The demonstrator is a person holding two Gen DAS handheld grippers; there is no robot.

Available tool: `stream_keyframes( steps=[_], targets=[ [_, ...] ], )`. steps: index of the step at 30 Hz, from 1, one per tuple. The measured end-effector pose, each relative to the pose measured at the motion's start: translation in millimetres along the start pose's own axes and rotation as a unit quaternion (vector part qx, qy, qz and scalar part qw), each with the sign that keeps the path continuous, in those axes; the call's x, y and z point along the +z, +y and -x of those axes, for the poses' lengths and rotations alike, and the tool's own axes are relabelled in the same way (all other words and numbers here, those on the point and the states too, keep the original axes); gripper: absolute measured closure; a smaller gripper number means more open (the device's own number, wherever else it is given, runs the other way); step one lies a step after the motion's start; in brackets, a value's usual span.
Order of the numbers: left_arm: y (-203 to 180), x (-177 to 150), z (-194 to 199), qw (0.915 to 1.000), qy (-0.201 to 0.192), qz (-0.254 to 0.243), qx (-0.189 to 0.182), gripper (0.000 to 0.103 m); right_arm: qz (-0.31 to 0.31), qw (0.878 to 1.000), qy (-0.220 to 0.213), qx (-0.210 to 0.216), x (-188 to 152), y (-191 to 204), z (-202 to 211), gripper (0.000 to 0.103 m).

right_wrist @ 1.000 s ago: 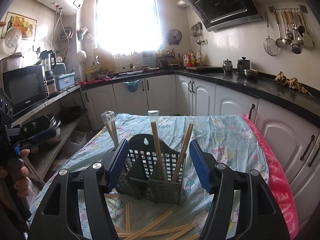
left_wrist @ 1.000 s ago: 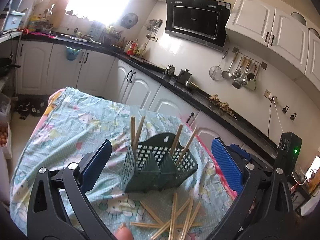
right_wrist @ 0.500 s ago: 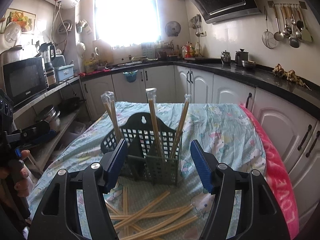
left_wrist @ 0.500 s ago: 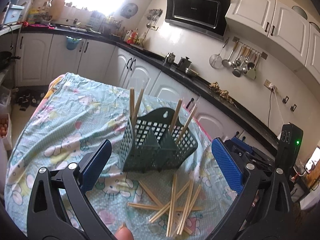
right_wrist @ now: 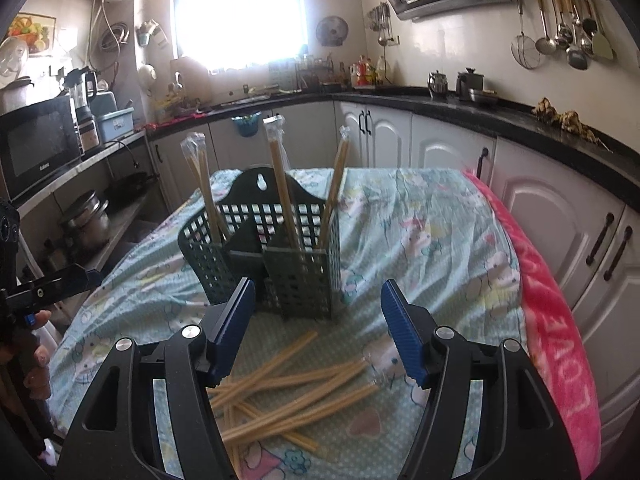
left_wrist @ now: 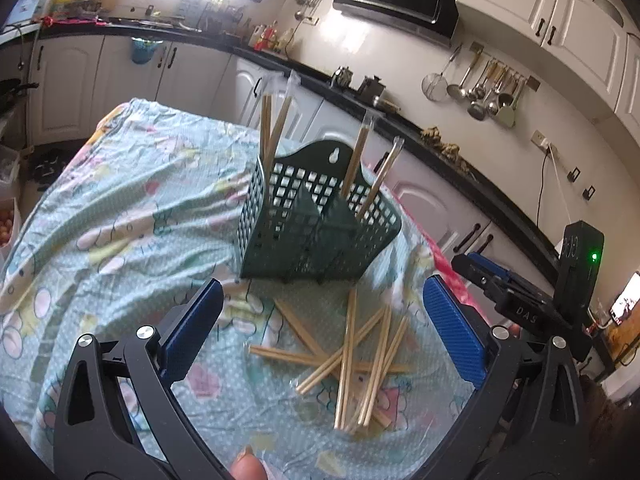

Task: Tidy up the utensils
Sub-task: 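Withdraw both open tools from the caddy toward the remaining chopsticks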

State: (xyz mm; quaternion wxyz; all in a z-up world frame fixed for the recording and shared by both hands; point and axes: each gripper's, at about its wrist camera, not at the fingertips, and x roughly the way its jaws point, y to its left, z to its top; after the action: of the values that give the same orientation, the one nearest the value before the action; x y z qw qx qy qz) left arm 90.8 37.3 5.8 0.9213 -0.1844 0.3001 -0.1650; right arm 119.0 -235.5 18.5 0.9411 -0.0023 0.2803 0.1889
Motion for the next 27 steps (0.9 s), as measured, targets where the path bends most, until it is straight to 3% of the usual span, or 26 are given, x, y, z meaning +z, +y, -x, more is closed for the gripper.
stream_keyframes(
  steps=[14,22,27],
  targets=[
    [12.9,-35.8,-14.7,0.9982,0.057,0.019,-0.006,0.012,-0.013,0.999,0.039,-0.012,-26.2,-8.7,-9.9,0.04],
    [27.9,-55.7,-31.2,0.9923,0.103,0.064,-0.022,0.034,-0.018,0.997,0.068,-0.019,-40.0,-12.3,-20.4,0.04],
    [35.0,-66.1,-39.1,0.9871,0.125,0.092,-0.04,0.041,-0.038,0.993,0.112,-0.023,-57.3,-19.8,-37.9,0.041]
  ],
)
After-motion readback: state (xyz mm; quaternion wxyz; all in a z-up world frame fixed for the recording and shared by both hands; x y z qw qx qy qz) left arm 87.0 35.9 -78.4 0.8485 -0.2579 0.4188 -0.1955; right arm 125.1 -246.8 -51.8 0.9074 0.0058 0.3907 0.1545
